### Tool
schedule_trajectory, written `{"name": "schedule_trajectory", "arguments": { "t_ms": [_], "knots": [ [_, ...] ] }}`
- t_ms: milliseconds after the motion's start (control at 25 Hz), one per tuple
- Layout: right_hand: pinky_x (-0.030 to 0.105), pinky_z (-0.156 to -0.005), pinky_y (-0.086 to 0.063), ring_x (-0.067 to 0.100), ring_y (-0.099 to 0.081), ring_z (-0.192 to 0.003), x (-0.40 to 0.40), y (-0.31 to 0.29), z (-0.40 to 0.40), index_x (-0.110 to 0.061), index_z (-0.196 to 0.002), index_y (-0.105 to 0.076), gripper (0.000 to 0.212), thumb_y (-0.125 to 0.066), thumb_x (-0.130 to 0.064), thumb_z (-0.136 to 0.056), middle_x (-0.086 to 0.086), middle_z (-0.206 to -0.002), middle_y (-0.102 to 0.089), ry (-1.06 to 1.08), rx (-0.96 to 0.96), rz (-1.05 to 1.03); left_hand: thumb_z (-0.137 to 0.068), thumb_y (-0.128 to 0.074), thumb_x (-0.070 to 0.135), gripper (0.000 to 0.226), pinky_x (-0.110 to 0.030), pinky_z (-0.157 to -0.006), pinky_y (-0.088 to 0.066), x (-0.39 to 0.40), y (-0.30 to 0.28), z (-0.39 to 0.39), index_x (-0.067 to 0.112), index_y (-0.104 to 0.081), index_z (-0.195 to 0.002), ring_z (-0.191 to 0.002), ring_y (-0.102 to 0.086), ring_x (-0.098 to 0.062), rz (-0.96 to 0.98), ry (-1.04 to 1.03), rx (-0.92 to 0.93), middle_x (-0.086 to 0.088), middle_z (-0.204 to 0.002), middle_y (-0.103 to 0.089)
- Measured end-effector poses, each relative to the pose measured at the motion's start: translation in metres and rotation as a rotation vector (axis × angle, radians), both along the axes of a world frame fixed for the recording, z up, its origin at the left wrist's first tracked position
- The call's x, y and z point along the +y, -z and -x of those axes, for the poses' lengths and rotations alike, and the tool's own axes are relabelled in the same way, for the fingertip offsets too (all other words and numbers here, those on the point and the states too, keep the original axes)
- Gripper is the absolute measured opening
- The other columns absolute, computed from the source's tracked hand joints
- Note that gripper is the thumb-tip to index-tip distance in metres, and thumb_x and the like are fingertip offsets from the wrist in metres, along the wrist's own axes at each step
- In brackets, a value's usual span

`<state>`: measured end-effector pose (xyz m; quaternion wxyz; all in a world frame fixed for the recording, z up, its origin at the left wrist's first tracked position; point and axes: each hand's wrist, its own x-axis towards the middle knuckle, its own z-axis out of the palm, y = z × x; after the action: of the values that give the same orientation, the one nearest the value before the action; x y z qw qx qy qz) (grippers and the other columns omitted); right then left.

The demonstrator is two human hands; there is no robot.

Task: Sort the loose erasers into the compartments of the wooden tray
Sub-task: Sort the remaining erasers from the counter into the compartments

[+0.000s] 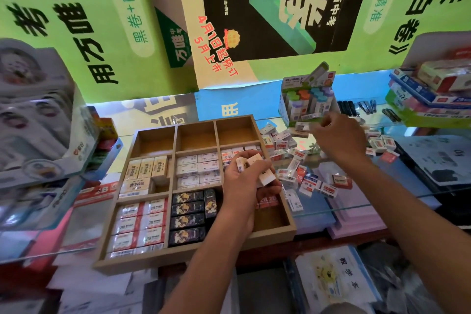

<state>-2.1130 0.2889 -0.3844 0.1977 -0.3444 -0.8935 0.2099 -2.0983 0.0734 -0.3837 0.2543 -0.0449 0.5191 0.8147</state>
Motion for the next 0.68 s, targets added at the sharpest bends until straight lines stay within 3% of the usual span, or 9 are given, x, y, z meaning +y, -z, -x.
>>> {"name": "schedule_trajectory", "arguments": {
  "t_ms": [120,200,320,440,520,680],
  "knots": [
    [0.022,-0.049,-0.032,0.017,-0.048,-0.064,-0.026,-0.022,-0.023,-0.016,-0.081,-0.064,0.017,-0.056,-0.024,-0.093,0.000,-0.074,-0.058,-0.114,0.326,0.559,-0.087,-0.064,-0.001,0.019,-0.029,-0.050,-0.056,-0.001,0.002,-0.001,0.013,-0.057,-0.098,-0.064,-0.067,-0.028,-0.037,-0.004,0.026,-0.017,-0.083,-0.067],
    [0.018,-0.038,-0.028,0.011,-0.037,-0.048,-0.055,-0.026,-0.039,-0.013,-0.085,-0.067,0.013,-0.057,-0.013,-0.092,0.003,-0.072,-0.059,-0.252,0.380,0.832,-0.086,-0.064,-0.002,0.021,-0.029,-0.050,-0.056,-0.002,0.001,-0.001,0.013,-0.057,-0.098,-0.064,-0.066,-0.026,-0.072,-0.031,0.031,-0.016,-0.083,-0.067],
    [0.015,-0.040,-0.034,0.003,-0.043,-0.044,-0.092,-0.019,-0.052,-0.015,-0.081,-0.068,0.012,-0.064,-0.008,-0.089,-0.003,-0.066,-0.062,-0.438,0.383,0.754,-0.084,-0.074,0.013,0.027,-0.028,-0.048,-0.052,-0.005,-0.002,-0.002,0.012,-0.057,-0.105,-0.056,-0.062,-0.019,-0.177,-0.088,0.079,-0.011,-0.078,-0.069],
    [0.015,-0.053,-0.045,0.002,-0.056,-0.062,-0.111,-0.015,-0.060,-0.014,-0.083,-0.068,0.005,-0.071,-0.011,-0.086,-0.003,-0.075,-0.066,-0.517,0.432,0.621,-0.072,-0.080,0.025,0.046,-0.029,-0.051,-0.053,-0.010,-0.005,-0.005,0.012,-0.057,-0.109,-0.064,-0.065,-0.020,-0.216,-0.140,0.104,-0.009,-0.083,-0.070],
    [0.019,-0.060,-0.052,0.005,-0.062,-0.072,-0.119,-0.017,-0.068,-0.015,-0.087,-0.068,0.006,-0.073,-0.010,-0.085,-0.003,-0.081,-0.069,-0.578,0.407,0.596,-0.072,-0.082,0.020,0.045,-0.033,-0.057,-0.055,-0.017,-0.006,-0.009,0.012,-0.058,-0.110,-0.073,-0.068,-0.023,-0.202,-0.149,0.107,-0.010,-0.088,-0.070],
    [0.017,-0.066,-0.052,0.008,-0.067,-0.078,-0.145,-0.028,-0.083,-0.017,-0.095,-0.072,0.012,-0.075,-0.013,-0.085,-0.005,-0.084,-0.071,-0.702,0.362,0.541,-0.083,-0.075,0.009,0.032,-0.025,-0.047,-0.049,-0.044,-0.010,-0.015,0.012,-0.058,-0.110,-0.066,-0.067,-0.017,-0.159,-0.141,0.067,-0.012,-0.090,-0.069]
  ]
}}
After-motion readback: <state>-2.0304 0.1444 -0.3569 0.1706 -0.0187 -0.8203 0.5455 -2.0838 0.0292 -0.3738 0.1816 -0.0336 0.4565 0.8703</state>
